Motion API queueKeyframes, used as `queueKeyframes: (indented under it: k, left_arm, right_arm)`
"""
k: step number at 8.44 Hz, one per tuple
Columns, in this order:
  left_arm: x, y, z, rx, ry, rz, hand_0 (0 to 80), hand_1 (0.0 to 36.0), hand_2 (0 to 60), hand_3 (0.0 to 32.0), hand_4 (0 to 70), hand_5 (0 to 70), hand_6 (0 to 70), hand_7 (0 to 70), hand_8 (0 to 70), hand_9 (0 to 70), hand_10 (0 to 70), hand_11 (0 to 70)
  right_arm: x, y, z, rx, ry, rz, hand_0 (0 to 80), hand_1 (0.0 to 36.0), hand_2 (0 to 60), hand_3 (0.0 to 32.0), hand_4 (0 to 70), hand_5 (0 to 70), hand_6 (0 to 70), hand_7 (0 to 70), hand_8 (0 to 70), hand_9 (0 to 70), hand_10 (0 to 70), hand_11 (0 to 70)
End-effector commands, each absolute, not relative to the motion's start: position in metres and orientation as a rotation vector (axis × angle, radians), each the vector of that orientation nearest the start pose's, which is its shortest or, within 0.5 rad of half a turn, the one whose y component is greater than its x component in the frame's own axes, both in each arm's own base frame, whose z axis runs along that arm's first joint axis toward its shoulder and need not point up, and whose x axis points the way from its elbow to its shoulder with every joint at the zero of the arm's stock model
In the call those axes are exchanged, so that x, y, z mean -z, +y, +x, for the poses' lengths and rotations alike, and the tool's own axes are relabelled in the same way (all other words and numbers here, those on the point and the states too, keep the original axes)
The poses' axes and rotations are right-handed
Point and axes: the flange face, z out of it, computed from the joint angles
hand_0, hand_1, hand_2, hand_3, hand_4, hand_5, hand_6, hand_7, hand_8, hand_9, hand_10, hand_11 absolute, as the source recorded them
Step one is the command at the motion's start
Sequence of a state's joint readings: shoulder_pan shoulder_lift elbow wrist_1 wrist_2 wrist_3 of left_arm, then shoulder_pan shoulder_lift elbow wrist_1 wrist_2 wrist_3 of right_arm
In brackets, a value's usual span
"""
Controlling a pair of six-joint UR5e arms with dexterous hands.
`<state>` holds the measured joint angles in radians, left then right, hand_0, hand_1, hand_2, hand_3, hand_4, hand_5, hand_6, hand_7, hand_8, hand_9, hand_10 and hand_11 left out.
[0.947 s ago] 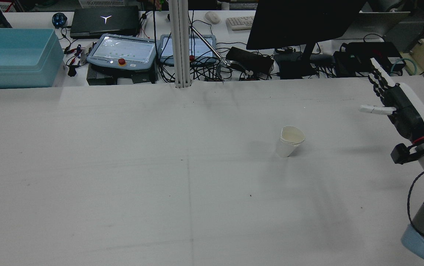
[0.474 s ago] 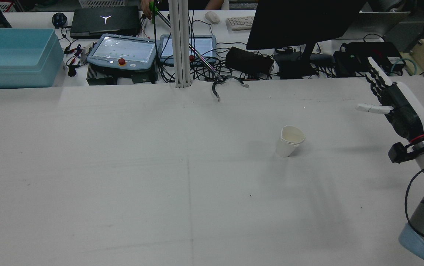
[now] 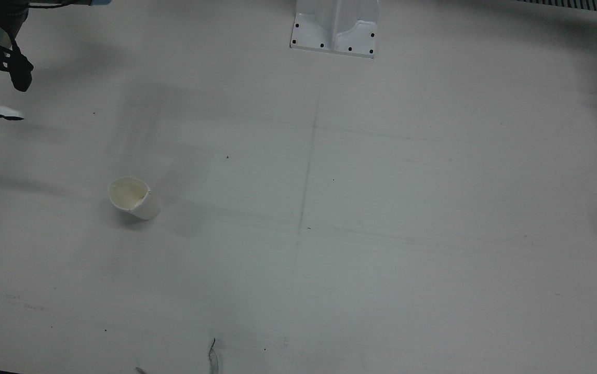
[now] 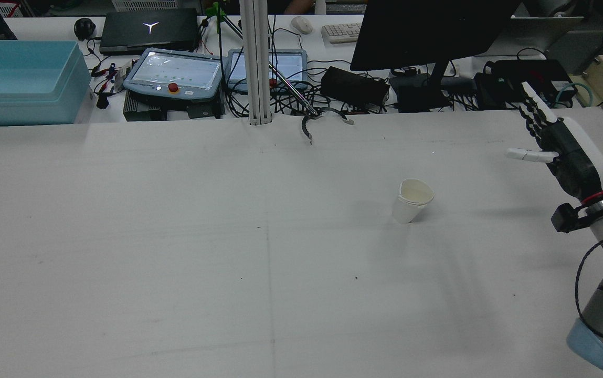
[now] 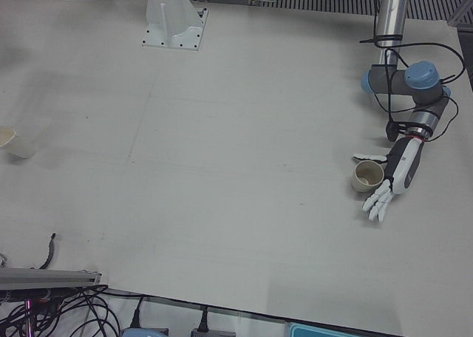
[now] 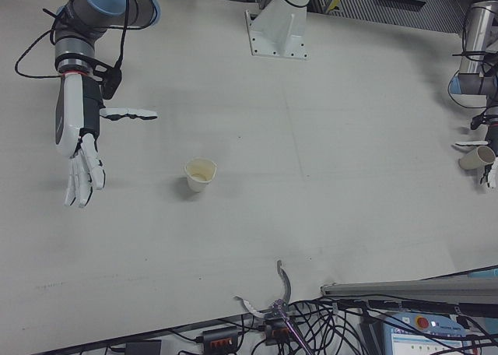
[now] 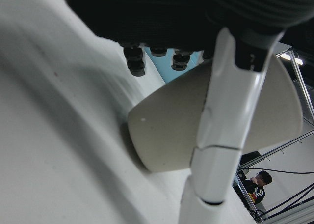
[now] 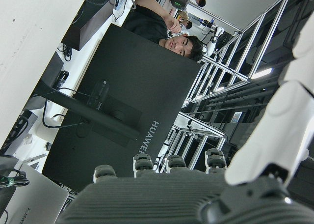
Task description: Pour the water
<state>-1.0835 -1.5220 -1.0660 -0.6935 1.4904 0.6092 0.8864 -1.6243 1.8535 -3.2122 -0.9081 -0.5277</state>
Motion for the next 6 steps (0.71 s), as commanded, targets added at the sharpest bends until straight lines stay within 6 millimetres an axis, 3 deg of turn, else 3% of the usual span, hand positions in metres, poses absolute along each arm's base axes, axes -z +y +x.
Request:
queueKeyframes:
  k: [1, 2, 3, 4, 5, 6]
  left_arm:
    - [-0.8800, -0.4399, 0.0735, 1.524, 1.973, 0.181, 80.0, 31.0, 0.0, 0.0, 23.7, 0.2, 7.5, 5.2, 0.5, 0.0, 7.5, 14.9]
    - [-0.8802, -0.4398, 0.0733, 1.528, 1.972, 0.181, 80.0, 36.0, 0.0, 0.0, 22.8, 8.9, 8.1, 6.4, 0.7, 0.0, 8.6, 17.4]
    - [-0.8798, -0.4399, 0.0734, 1.529, 1.970, 0.181, 80.0, 36.0, 8.8, 0.0, 22.3, 19.8, 7.9, 6.7, 0.5, 0.0, 8.9, 18.6]
    - [-0.8812, -0.4391, 0.0729, 1.537, 1.964, 0.177, 80.0, 36.0, 60.0, 0.0, 26.9, 41.6, 7.3, 6.9, 0.5, 0.0, 9.0, 18.5]
    - [-0.8815, -0.4388, 0.0727, 1.547, 1.959, 0.169, 80.0, 36.0, 60.0, 0.0, 38.7, 70.0, 6.6, 7.3, 1.1, 0.0, 8.7, 17.4]
    - [-0.8819, -0.4390, 0.0729, 1.556, 1.953, 0.163, 80.0, 36.0, 60.0, 0.0, 48.7, 70.0, 6.8, 9.4, 1.8, 0.4, 8.4, 16.6]
  right_arm:
    - [-0.5841, -0.4732, -0.1366, 2.242, 2.550, -0.532, 42.9, 10.4, 9.2, 15.6, 0.0, 4.3, 6.2, 2.3, 5.3, 4.8, 0.0, 0.0]
    - [-0.5834, -0.4737, -0.1370, 2.240, 2.551, -0.531, 42.6, 10.2, 8.8, 15.4, 0.0, 4.2, 6.3, 2.3, 5.2, 4.6, 0.0, 0.0]
    - [-0.5821, -0.4747, -0.1378, 2.236, 2.552, -0.529, 42.3, 10.0, 8.8, 15.6, 0.0, 4.1, 6.2, 2.4, 5.2, 4.5, 0.0, 0.0]
    - [-0.5828, -0.4747, -0.1378, 2.238, 2.551, -0.530, 41.7, 9.4, 7.9, 16.6, 0.0, 4.0, 6.0, 2.4, 5.1, 4.3, 0.0, 0.0]
    - [-0.5821, -0.4749, -0.1390, 2.237, 2.554, -0.528, 41.5, 9.4, 8.3, 16.6, 0.0, 3.9, 6.0, 2.7, 4.9, 4.1, 0.0, 0.0]
    - [-0.5835, -0.4750, -0.1390, 2.240, 2.552, -0.529, 41.4, 9.3, 7.9, 17.0, 0.0, 3.9, 6.0, 2.6, 5.1, 4.3, 0.0, 0.0]
